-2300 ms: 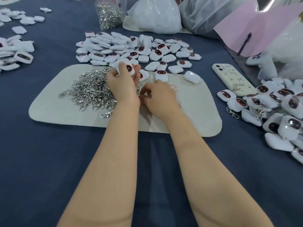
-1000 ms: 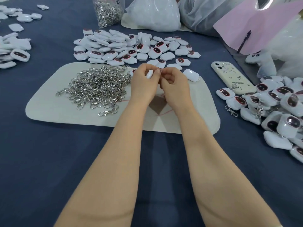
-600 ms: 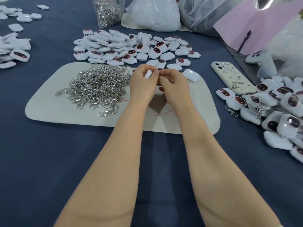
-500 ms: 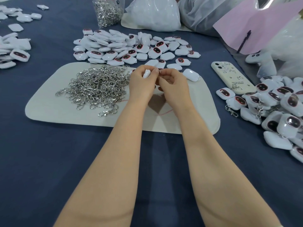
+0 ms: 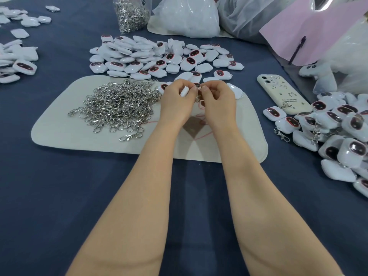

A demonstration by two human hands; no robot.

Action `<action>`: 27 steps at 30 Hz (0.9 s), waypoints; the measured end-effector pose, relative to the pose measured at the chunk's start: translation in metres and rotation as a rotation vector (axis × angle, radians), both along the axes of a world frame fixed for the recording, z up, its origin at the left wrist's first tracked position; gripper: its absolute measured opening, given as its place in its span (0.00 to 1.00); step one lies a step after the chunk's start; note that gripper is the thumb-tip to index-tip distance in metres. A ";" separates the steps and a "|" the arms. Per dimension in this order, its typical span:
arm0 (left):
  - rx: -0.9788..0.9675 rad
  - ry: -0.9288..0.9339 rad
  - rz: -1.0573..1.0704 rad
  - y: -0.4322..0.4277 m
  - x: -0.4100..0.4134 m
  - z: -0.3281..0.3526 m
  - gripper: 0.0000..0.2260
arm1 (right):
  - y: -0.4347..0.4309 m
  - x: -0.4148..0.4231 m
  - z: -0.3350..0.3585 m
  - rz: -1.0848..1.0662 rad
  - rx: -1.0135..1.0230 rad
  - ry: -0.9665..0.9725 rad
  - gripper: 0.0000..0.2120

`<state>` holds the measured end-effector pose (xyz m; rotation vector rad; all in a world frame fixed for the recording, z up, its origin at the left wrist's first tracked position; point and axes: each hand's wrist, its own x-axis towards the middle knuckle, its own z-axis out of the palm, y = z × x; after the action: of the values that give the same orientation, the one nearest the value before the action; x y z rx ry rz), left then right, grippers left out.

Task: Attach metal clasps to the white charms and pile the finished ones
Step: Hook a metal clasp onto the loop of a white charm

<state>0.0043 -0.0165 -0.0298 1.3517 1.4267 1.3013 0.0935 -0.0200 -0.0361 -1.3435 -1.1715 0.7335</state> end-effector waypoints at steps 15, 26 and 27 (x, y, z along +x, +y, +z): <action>-0.032 -0.042 -0.028 -0.002 0.000 0.003 0.05 | -0.001 -0.002 -0.001 -0.024 0.085 -0.132 0.08; 0.046 0.079 0.021 0.002 0.001 -0.001 0.03 | -0.002 -0.002 0.001 -0.042 0.100 -0.085 0.06; 0.040 0.060 0.033 0.002 0.000 -0.001 0.03 | -0.002 -0.002 0.001 -0.039 0.091 -0.088 0.05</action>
<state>0.0047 -0.0141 -0.0311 1.4093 1.4765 1.3272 0.0912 -0.0222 -0.0355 -1.3293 -1.2306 0.5913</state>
